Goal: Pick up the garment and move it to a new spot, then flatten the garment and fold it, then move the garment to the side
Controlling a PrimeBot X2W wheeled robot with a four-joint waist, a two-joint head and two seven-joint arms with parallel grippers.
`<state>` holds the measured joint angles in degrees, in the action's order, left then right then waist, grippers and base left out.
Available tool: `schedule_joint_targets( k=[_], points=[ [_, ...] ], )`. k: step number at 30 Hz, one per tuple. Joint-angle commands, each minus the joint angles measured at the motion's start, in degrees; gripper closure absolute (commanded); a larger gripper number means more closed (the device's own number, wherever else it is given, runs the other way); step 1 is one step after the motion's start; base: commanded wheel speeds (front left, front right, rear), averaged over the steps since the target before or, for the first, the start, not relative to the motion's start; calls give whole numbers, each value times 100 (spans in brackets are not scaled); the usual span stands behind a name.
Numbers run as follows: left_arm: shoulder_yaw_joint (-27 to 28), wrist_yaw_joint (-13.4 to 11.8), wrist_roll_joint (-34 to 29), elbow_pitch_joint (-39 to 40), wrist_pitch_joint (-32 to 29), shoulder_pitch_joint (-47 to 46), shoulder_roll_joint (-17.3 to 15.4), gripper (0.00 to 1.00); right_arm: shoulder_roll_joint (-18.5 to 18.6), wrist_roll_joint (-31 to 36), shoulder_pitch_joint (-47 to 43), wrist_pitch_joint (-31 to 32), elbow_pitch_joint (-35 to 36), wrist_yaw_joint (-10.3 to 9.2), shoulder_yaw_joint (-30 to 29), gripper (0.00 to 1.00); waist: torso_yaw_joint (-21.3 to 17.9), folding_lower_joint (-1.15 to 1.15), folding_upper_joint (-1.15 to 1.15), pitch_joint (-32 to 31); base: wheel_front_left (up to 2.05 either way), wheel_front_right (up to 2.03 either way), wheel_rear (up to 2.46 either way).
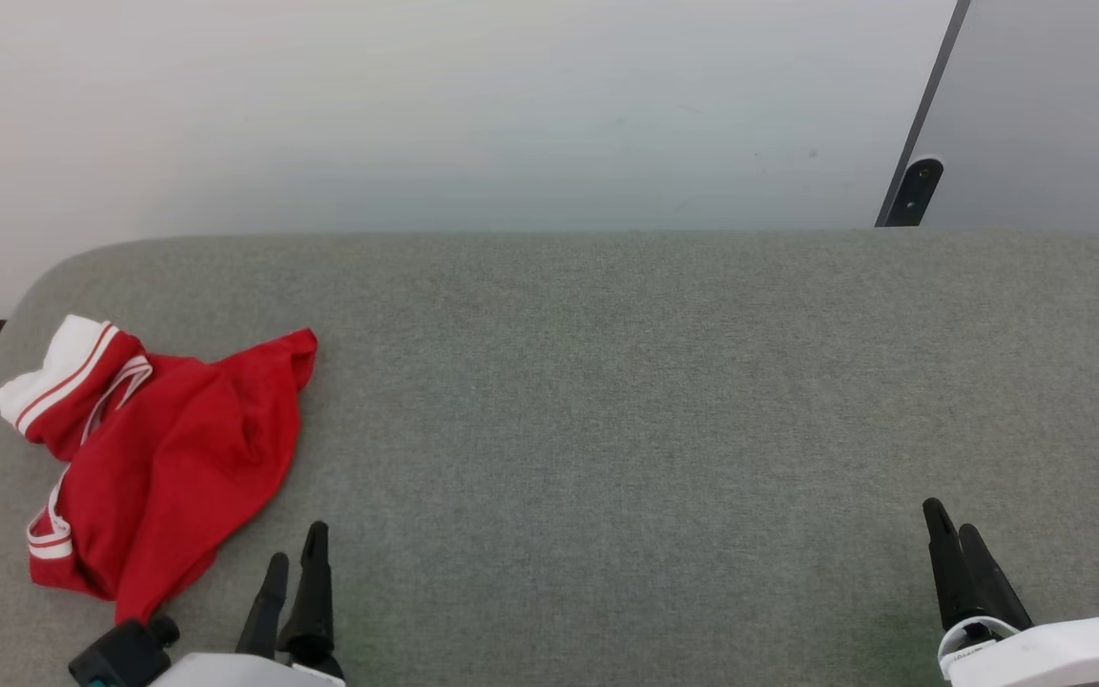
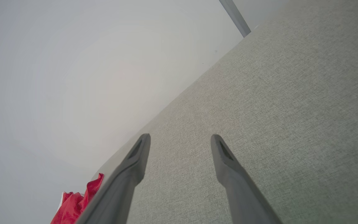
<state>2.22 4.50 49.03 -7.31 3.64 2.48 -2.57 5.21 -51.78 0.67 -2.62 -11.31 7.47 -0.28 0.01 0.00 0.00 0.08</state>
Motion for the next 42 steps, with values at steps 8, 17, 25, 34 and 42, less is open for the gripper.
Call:
schedule_joint_targets(
  k=[8,17,25,34,42],
  points=[
    [-104,-66,-704,212,177,21,-35,0,59,704,-36,-159,227,3,56,0,9,0,0,8,0,0,0],
    [-179,-138,-1367,328,333,106,-39,0,78,1344,-106,-264,325,3,127,0,-10,0,0,0,0,0,0],
    [-231,-188,-1903,422,462,224,-43,0,63,1823,-163,-354,399,3,164,0,-59,0,0,-4,0,0,0],
    [-311,-205,-2459,459,594,303,-46,0,60,2346,-232,-437,462,3,139,0,-73,0,0,-20,0,0,0],
    [-355,-223,-2891,471,710,387,-48,0,37,2728,-298,-519,492,4,110,0,-61,0,0,-32,0,0,0]
  ],
)
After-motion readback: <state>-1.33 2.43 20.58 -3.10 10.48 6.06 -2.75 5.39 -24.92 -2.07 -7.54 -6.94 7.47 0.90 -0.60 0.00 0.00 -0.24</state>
